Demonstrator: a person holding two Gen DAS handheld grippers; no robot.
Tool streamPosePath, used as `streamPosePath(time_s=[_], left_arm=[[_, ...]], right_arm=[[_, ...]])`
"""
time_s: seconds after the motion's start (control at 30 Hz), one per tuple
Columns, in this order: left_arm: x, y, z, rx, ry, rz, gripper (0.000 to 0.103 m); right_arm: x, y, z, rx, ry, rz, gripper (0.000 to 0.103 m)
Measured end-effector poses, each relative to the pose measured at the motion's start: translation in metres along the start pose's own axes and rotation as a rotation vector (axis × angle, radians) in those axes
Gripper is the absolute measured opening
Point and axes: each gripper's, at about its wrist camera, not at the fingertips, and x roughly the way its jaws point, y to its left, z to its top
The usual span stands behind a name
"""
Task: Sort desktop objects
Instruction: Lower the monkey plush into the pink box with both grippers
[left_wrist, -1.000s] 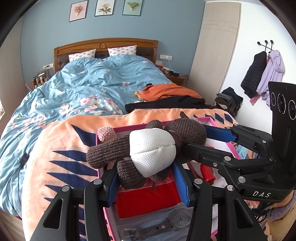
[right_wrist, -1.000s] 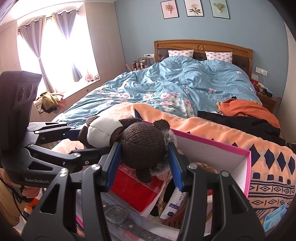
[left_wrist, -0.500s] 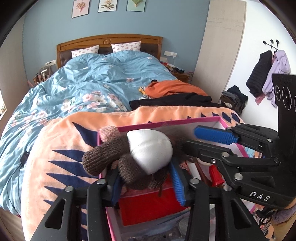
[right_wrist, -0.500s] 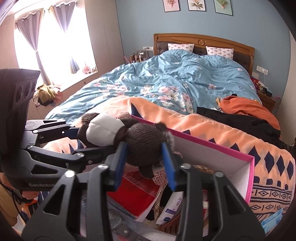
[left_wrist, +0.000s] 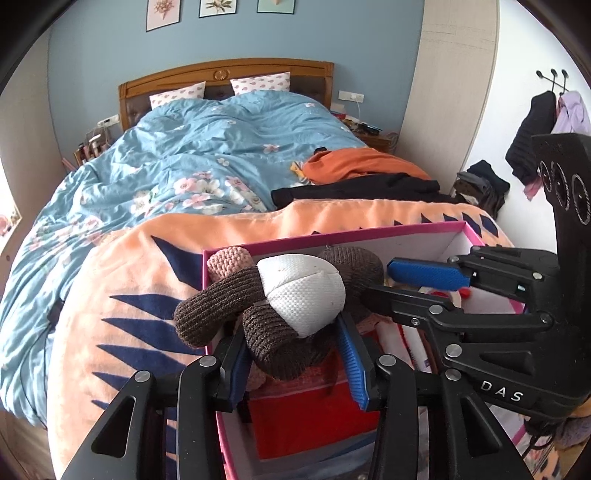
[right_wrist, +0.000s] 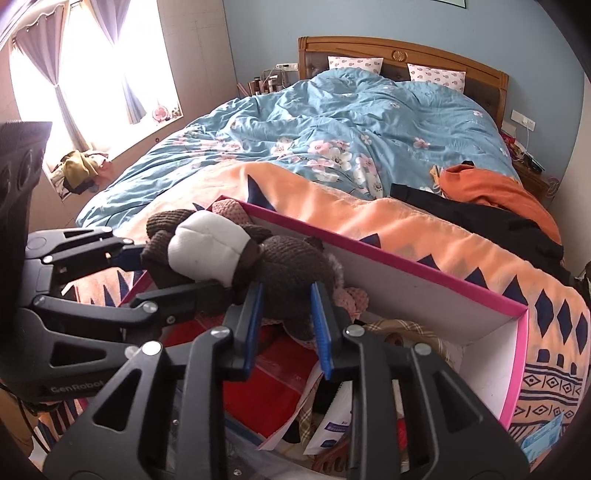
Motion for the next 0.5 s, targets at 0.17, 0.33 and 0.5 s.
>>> streamPosePath(time_s=[0.17, 0.33, 0.5], left_arm=[[-0.001, 0.007, -0.001, -0.014, 0.000, 0.002, 0.046], [0.002, 0.012, -0.003, -0.024, 0.013, 0.006, 0.048], [0.003, 0.014, -0.003, -0.023, 0.014, 0.016, 0.048]], right_arm=[[0.004, -0.008, 0.001, 0.061, 0.008, 0.008, 0.051], [0.012, -0.026, 0.009, 0.180, 0.015, 0.114, 0.062], [0.029, -0.030, 0.015, 0.247, 0.058, 0.199, 0.069]])
